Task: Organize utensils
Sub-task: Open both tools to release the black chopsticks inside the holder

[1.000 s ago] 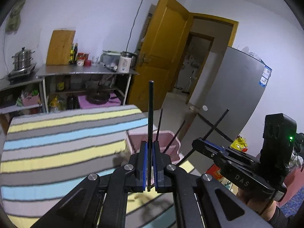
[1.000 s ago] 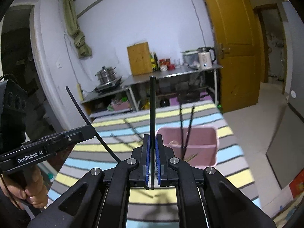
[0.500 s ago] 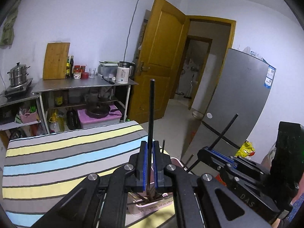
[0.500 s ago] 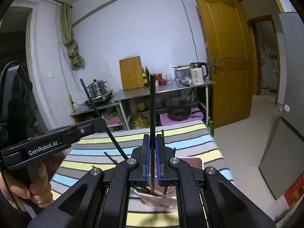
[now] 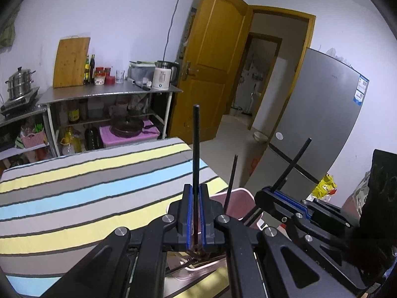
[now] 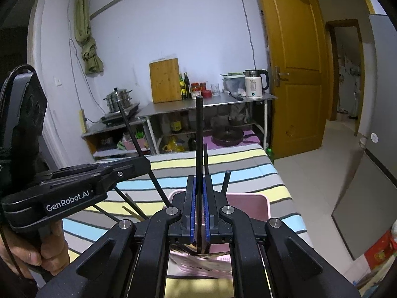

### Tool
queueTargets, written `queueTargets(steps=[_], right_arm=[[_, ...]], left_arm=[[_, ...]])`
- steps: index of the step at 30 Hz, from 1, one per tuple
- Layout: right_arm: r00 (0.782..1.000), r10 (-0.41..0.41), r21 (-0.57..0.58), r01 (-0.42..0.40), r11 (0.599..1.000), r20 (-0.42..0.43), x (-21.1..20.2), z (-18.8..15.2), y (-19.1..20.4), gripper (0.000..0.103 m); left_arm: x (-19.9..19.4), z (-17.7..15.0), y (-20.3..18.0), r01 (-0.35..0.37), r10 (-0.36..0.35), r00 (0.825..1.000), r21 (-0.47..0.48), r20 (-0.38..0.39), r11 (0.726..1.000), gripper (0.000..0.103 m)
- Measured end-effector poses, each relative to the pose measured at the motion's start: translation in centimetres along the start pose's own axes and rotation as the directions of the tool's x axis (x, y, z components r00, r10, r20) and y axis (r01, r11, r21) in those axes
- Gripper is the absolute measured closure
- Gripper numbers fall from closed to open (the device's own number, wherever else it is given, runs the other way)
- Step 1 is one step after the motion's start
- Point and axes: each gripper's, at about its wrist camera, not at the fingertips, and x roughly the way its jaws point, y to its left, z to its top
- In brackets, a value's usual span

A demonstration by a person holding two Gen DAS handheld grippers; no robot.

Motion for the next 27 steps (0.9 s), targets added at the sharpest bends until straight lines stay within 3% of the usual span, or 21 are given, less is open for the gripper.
queueTargets(steps=[14,17,27], right_arm=[[0.996,-0.029,-0.036,0.026,0.999,-0.08,2.0,-1.8,0.4,0.098],[0.995,-0.018,-0.024,0.015,1.0,-0.102,2.2,-2.0,0.1,0.097],[0.997,-0.003,-0.026,0.001,1.0,-0.083,0.3,-1.4,0.3,0.089]], left_arm=[[3.3,-2.2,0.2,0.002,-0.001,0.994,0.01,-0.112,1.0,0.098],[2.9,-2.3,0.2,0.007,-0.007,0.994,0.005,-0.11,1.0,0.097],[-1.2,-2.1,0.2,0.003,-0.003,0.999,-0.011,-0.032,1.0,0.078]])
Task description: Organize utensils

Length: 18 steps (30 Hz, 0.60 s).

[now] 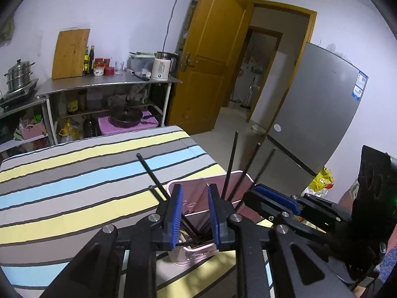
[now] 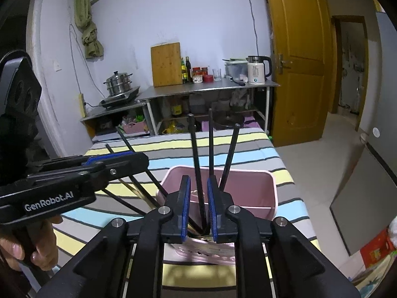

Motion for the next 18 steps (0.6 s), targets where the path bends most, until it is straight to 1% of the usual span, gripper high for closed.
queueTargets(steps=[2,3,11,18], right_arm=[[1.0,0.0,-0.003,0.0,1.0,0.007,-0.4,0.1,0.2,0.088],[1.0,0.002,0.0,-0.002,1.0,0.011,-0.7,0.1,0.3,0.087],[0.999,0.012,0.019,-0.013,1.0,0.038,-2.7,-0.3,0.6,0.085],[0.998,0.022,0.027,-0.024,0.999,0.053,-4.5,-1.1,0.9,0.084]], left_arm=[[-0.7,0.0,0.1,-0.011,0.011,1.0,0.001,0.011,1.0,0.074],[-1.3,-0.1,0.2,-0.01,0.01,1.0,-0.003,0.018,1.0,0.074],[-4.5,-1.1,0.0,-0.025,0.026,0.998,-0.004,0.059,1.0,0.074],[-6.7,-3.3,-1.5,-0.047,0.044,0.995,0.027,0.087,0.999,0.074]])
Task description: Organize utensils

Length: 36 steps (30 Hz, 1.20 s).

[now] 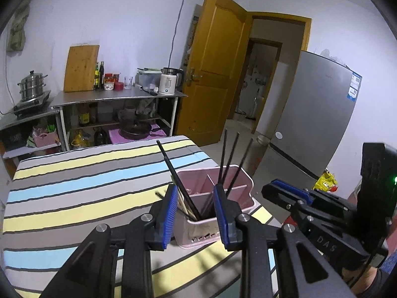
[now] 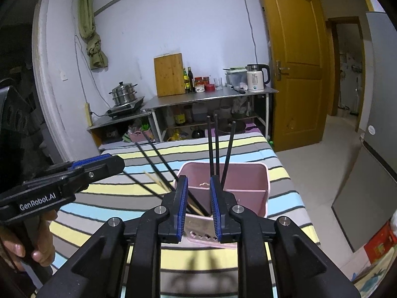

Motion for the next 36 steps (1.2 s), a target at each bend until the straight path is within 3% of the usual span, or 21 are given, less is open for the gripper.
queueTargets(steps=[22,36], right_arm=[[0.999,-0.036,-0.026,0.035,0.999,-0.003,-3.9,-6.5,1.3,0.083],[0.999,-0.047,-0.037,0.046,0.998,-0.003,-4.9,-8.4,2.1,0.083]], left_arm=[[-3.7,-9.2,-1.8,-0.044,0.041,0.997,0.037,0.065,0.998,0.074],[-5.1,-11.4,-2.0,-0.053,0.049,0.995,0.049,0.083,0.997,0.074]])
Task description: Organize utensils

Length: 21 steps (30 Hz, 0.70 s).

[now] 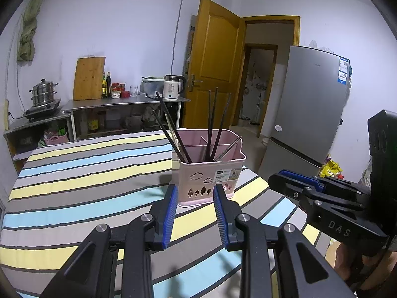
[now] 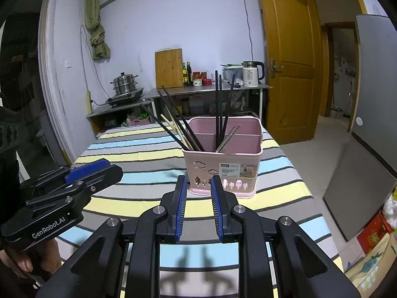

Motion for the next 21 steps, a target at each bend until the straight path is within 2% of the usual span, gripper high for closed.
queueTargets(steps=[21], right_arm=[[1.0,0.001,0.005,-0.001,1.0,-0.006,-0.1,-0.19,0.23,0.083]], left_arm=[[0.12,0.07,-0.5,0.005,-0.005,1.0,0.009,-0.004,1.0,0.074]])
